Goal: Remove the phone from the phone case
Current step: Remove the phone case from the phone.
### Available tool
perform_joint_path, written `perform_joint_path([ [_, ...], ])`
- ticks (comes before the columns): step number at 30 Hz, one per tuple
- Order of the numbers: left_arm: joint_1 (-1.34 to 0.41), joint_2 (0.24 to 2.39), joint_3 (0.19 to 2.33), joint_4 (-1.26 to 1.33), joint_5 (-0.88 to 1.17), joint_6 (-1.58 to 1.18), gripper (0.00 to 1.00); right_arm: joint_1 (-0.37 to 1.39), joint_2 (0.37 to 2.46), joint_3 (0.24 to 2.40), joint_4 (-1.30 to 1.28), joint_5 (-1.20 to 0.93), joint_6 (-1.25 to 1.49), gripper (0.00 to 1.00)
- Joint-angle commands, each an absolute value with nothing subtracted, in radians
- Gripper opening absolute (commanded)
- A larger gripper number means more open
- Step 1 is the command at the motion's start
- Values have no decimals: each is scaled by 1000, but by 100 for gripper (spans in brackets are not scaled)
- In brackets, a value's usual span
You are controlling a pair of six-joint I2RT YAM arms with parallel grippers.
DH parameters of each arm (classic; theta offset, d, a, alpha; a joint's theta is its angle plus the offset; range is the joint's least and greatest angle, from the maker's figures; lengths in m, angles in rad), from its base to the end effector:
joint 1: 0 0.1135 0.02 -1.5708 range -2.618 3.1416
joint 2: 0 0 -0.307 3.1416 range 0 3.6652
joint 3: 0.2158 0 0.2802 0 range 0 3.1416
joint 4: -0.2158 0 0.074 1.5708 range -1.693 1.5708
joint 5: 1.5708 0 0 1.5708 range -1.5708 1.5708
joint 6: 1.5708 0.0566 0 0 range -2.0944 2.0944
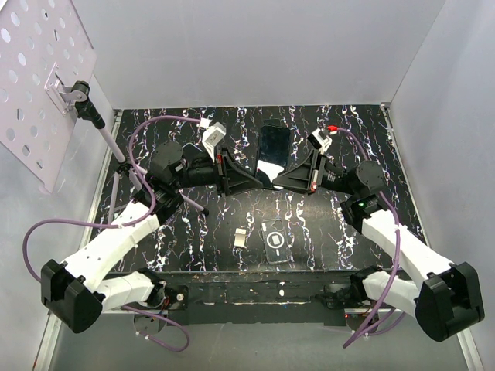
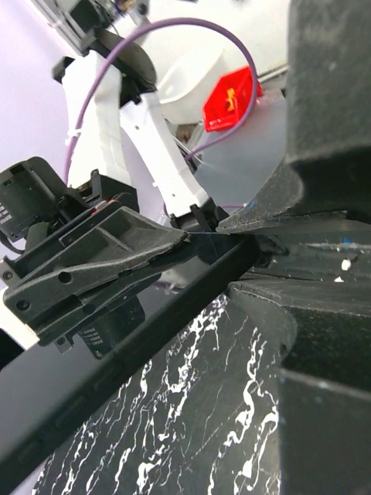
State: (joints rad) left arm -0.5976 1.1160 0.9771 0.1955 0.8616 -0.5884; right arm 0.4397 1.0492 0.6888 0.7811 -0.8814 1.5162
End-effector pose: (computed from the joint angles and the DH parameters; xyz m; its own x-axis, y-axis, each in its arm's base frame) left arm 0.2033 -0.1904 0.4171 -0.5121 -0.0887 -0.8543 0.8518 0.0755 -0.5184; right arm 0.2029 0.1437 0.3842 -0.8866 0.2848 -0.3645 -0.4186 -0.1585 0.8942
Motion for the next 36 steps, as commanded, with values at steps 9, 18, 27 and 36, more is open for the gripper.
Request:
perform_joint_path([
  [9,-577,1061,1000,114,893,-134,0,431,1065,653,1124,-885,1950,1],
  [18,-578,1066,980,210,761,-317,0,442,1065,676,1068,-887,1902,1],
  [27,-580,1069,920,344,815,-552,46,449,1019,750,810,-885,1694,1],
  [36,-581,1043,873,422,799,-601,72,462,1028,750,877,-877,1742,1],
])
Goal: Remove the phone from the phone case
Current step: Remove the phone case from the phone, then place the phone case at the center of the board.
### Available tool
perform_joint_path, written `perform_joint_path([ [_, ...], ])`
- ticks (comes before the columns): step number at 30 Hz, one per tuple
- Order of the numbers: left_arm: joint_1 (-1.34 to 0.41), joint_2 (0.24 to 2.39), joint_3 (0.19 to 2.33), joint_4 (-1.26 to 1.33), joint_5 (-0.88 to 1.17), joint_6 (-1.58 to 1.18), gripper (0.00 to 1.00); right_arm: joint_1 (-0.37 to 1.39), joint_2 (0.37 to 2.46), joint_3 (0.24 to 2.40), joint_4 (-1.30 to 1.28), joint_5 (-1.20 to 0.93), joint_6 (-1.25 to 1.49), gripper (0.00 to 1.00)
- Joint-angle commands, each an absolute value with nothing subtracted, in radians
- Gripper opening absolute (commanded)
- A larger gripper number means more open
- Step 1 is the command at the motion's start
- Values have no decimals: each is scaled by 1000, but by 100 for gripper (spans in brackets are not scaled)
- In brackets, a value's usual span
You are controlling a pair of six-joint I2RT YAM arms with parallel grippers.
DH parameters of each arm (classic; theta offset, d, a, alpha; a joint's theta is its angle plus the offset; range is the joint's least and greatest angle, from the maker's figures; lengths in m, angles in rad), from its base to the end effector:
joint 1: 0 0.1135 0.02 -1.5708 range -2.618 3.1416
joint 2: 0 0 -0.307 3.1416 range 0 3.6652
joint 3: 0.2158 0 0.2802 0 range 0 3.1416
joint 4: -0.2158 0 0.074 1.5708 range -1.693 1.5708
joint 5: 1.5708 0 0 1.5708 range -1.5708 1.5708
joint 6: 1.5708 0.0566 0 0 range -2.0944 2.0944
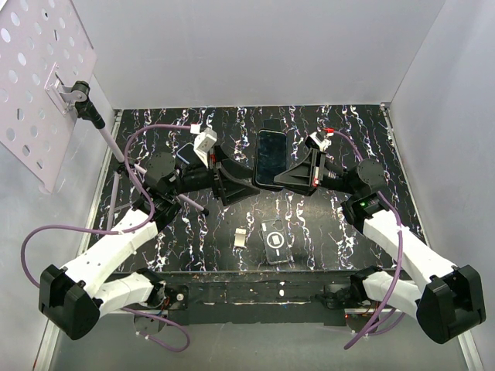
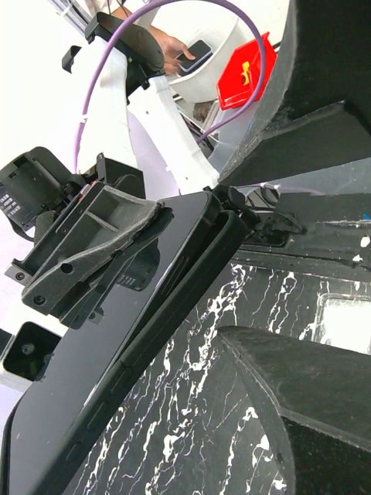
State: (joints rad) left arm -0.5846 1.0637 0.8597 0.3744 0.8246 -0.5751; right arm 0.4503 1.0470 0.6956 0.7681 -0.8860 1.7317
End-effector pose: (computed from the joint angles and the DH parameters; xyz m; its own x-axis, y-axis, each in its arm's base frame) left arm 0.1955 -0.1792 0.4042 -0.4133 -0.1692 -0.8947 0.8977 0.0890 -0.4315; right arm 0.2010 0.1459 0.3859 -0.9595 0.2296 -0.1629 -0.2134 -0.2157 0.9528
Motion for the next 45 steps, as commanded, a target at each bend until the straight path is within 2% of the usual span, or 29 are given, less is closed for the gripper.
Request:
perform_joint_path([
  [1,-581,1048,877,422,796,-601,72,466,1031,750,890,-876,1749,1],
  [4,-581,1069,897,413,778,-597,69,474,1032,750,902,-870,1756,1],
  [10,-581,1069,882,400,753,-571,51,480,1034,746,945,-862,1789,1],
  [17,-581,1087,928,308,681,-560,45,486,1037,747,969,-868,1796,1],
  [24,-580,1170,1002,261,577,-730,48,488,1043,736,882,-885,1704,1],
  [26,-581,1201,1014,261,577,-764,42,488,1042,741,850,-885,1675,1],
  [28,-581,1218,1019,247,549,-776,31,488,1035,750,809,-890,1642,1],
  [30,-581,1218,1019,236,506,-782,13,488,1013,767,709,-888,1579,1],
  [31,-580,1207,1019,200,449,-787,0,488,997,781,645,-885,1525,1],
  [36,-615,1157,999,-41,74,-810,0,488,901,932,68,-770,1156,1],
  [40,-652,1152,937,-66,-26,-853,0,488,845,1052,-226,-626,970,1],
  [45,-724,1181,865,-6,-6,-975,0,488,807,1167,-484,-407,812,1],
])
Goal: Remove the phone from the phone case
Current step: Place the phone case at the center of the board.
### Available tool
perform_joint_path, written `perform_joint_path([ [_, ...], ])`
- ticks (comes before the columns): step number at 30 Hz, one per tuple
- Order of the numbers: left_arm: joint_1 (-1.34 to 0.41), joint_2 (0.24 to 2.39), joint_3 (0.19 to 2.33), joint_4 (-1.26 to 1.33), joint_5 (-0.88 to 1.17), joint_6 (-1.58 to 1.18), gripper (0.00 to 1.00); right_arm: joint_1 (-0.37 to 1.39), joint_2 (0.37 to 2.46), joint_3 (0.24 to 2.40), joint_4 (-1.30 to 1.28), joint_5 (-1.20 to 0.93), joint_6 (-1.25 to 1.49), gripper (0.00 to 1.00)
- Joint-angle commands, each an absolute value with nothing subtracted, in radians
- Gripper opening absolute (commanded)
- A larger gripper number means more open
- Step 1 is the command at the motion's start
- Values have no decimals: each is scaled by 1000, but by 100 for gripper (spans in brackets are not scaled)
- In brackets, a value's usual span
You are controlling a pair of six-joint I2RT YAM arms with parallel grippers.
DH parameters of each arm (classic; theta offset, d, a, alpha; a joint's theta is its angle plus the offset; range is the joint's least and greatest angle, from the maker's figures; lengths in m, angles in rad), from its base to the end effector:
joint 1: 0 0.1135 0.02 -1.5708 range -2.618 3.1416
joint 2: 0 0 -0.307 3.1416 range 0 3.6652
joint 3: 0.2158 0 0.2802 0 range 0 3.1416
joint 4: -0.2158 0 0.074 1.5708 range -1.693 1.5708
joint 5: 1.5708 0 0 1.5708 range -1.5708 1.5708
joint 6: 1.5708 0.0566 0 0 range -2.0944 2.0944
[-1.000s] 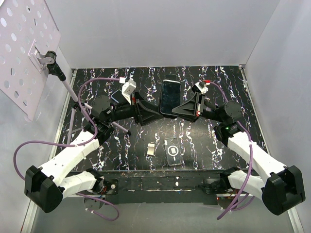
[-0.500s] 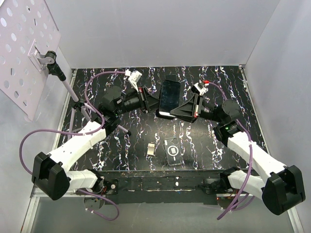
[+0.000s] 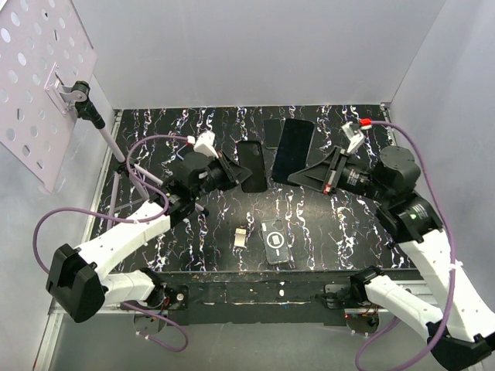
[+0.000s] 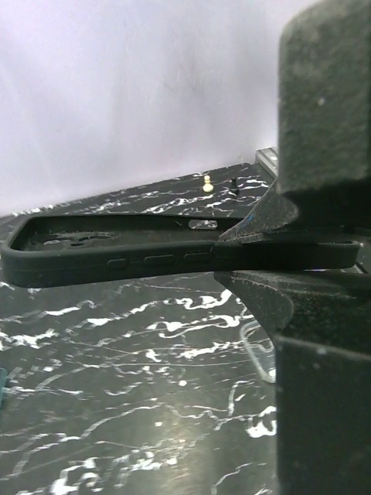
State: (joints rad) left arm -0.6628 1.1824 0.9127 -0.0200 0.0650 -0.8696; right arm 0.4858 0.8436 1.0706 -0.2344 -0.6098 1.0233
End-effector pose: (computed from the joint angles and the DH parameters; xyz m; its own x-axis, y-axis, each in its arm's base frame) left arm 0.2410 -0.1928 0.3453 -0.6519 -0.4583 -0.6041 0.2557 0.6171 -0.7442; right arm 0.1524 0.1171 0.4620 -0.7626 0.3889 -0.5169 -0.4573 0.2411 0.8560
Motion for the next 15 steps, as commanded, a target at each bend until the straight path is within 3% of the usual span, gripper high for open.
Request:
perform_joint_path([
  [1,-760,1195,847,39,-15,-1015,0,488,796,1173,-503,-388,796,1],
  [8,-1040,1451,822,276,-161,-1322,0,486,744,1186,-529,-344,787,1],
  [15,-1173,1738,968,258,-230,-1488,0,486,697,1207,-591,-308,770,1],
])
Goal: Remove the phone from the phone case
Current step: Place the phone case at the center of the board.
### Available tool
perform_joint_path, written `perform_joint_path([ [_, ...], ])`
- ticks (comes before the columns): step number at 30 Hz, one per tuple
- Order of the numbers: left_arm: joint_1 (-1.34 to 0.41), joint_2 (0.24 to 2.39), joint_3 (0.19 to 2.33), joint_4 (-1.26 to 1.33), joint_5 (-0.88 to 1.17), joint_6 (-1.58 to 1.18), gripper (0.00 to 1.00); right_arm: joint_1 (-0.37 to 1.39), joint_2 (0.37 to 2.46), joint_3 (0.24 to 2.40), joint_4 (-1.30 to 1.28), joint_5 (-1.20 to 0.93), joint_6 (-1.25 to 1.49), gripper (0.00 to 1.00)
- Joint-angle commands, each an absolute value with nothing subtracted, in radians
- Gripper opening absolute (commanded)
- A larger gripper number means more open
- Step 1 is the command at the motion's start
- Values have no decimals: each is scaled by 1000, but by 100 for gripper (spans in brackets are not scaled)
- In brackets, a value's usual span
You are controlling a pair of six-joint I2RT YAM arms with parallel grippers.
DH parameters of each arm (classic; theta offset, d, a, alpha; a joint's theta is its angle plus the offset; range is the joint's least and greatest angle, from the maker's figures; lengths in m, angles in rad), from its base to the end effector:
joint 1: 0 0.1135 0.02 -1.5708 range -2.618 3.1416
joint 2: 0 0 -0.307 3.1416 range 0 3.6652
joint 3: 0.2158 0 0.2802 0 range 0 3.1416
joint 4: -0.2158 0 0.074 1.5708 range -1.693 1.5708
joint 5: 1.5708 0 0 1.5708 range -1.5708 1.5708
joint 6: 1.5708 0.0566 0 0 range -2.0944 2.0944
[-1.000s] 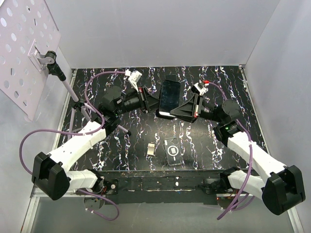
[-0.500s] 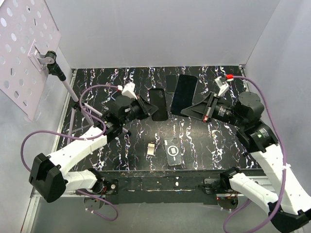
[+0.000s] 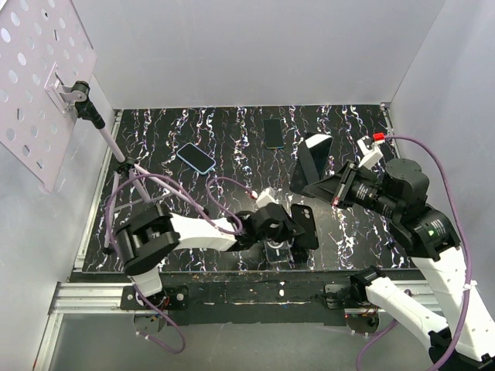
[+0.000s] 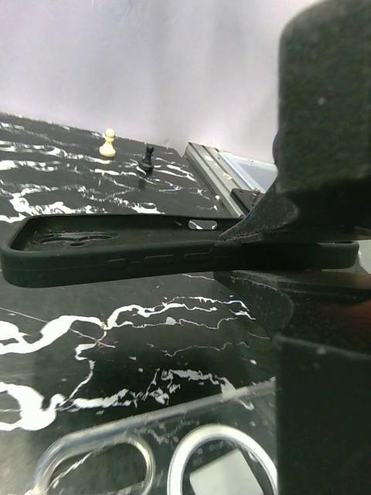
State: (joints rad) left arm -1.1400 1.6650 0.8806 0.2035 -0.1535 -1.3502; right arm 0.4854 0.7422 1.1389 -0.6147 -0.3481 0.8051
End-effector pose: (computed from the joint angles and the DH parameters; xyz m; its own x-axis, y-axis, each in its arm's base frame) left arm 0.1722 -0.3540 0.1970 -0.8743 -0.4069 -0.2648 -0.0388 0.6023 -0.7974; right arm 0.1212 0.0858 0.4546 -0.6611 0.4174 -0.6234 -0.3702 0.5413 0.7550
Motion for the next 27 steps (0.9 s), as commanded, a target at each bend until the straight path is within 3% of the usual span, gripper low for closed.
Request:
perform_joint_path([
  [1,-1180,1770,982,265,-229,-1497,0,486,689,1206,-598,-304,767,1],
  [9,-1200,1870,1028,195,-230,-1519,3,486,680,1186,-626,-279,738,1],
  [17,-1212,1795,1010,51,-201,-1560,57,436,799,1212,-587,-382,700,1],
  [21,-1213,1712,1012,25,-196,-1505,95,280,925,1209,-552,-527,692,1],
  [23,-1213,1675,1031,6,-187,-1465,98,192,1004,1189,-485,-613,698,1],
  [27,-1203,1577,1022,-48,-181,-1347,98,86,1262,1297,-523,-588,548,1],
])
